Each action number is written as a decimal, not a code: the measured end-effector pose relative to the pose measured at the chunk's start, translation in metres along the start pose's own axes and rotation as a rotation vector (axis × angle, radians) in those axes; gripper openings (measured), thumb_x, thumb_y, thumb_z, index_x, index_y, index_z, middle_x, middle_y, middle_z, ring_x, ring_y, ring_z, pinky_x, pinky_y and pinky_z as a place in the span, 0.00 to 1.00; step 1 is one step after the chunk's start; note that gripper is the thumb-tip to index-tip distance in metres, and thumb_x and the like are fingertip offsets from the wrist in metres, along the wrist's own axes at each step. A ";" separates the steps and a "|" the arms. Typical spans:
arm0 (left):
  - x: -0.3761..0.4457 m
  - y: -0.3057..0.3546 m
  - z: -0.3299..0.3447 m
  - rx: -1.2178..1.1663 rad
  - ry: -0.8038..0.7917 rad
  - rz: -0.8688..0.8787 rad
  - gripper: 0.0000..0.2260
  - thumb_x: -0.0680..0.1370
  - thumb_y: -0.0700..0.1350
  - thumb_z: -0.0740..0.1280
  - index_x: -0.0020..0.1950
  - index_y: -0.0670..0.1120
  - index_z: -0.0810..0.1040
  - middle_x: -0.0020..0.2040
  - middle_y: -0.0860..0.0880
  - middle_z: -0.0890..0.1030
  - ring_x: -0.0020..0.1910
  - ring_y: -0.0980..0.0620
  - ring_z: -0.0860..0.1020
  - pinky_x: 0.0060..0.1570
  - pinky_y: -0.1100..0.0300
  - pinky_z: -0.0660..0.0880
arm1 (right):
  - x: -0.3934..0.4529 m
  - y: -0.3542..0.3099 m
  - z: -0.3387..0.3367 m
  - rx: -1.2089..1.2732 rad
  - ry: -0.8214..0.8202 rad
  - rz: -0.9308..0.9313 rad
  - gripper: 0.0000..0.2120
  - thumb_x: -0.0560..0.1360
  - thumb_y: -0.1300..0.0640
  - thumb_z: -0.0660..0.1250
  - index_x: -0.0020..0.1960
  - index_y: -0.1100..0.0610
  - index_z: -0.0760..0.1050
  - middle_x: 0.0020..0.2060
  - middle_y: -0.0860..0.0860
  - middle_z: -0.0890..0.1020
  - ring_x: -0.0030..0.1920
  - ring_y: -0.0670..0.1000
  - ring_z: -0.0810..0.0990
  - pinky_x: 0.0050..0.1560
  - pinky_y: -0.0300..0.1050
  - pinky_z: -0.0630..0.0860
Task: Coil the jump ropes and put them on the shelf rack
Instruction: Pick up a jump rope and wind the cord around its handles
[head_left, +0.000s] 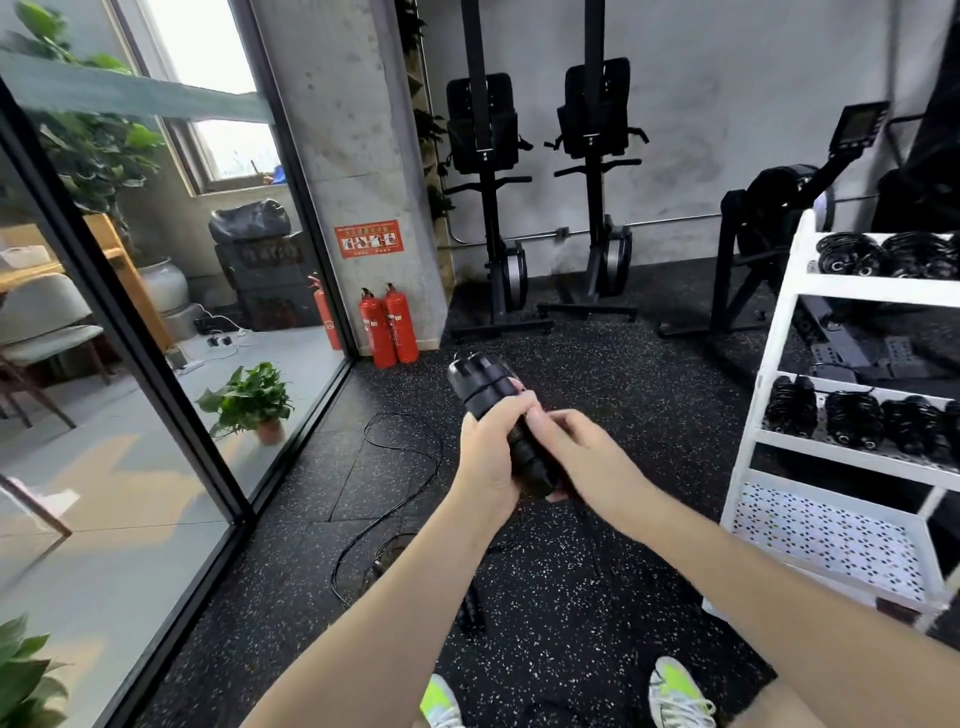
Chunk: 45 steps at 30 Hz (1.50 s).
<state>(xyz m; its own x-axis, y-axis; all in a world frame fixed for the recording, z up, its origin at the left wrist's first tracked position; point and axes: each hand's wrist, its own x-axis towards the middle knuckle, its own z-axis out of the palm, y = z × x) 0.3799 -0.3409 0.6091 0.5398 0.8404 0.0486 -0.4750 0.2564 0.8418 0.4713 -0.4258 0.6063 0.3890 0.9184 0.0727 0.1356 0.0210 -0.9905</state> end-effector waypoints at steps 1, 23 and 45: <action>0.000 0.002 0.000 0.022 -0.011 0.024 0.08 0.74 0.38 0.70 0.51 0.47 0.76 0.42 0.47 0.78 0.43 0.43 0.76 0.41 0.49 0.77 | -0.001 0.003 0.005 0.013 0.007 -0.001 0.24 0.75 0.33 0.67 0.58 0.52 0.76 0.49 0.53 0.85 0.42 0.53 0.85 0.39 0.51 0.83; -0.001 0.021 -0.005 -0.252 0.002 0.100 0.11 0.75 0.31 0.65 0.53 0.44 0.71 0.38 0.46 0.76 0.36 0.49 0.76 0.40 0.55 0.77 | -0.031 0.000 0.017 -0.483 0.098 -0.058 0.29 0.83 0.37 0.50 0.37 0.55 0.75 0.28 0.52 0.82 0.28 0.47 0.77 0.37 0.45 0.73; -0.033 0.042 -0.036 1.056 0.141 0.776 0.57 0.61 0.64 0.82 0.81 0.53 0.54 0.80 0.52 0.58 0.80 0.54 0.57 0.79 0.55 0.53 | 0.010 -0.008 0.001 -0.324 0.455 -0.159 0.27 0.82 0.40 0.59 0.35 0.61 0.74 0.28 0.51 0.76 0.31 0.50 0.75 0.32 0.39 0.69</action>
<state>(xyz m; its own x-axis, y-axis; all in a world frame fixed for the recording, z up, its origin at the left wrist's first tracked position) 0.3169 -0.3409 0.6233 0.2675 0.6582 0.7037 0.1761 -0.7515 0.6358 0.4732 -0.4163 0.6149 0.6839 0.6501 0.3311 0.4682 -0.0430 -0.8826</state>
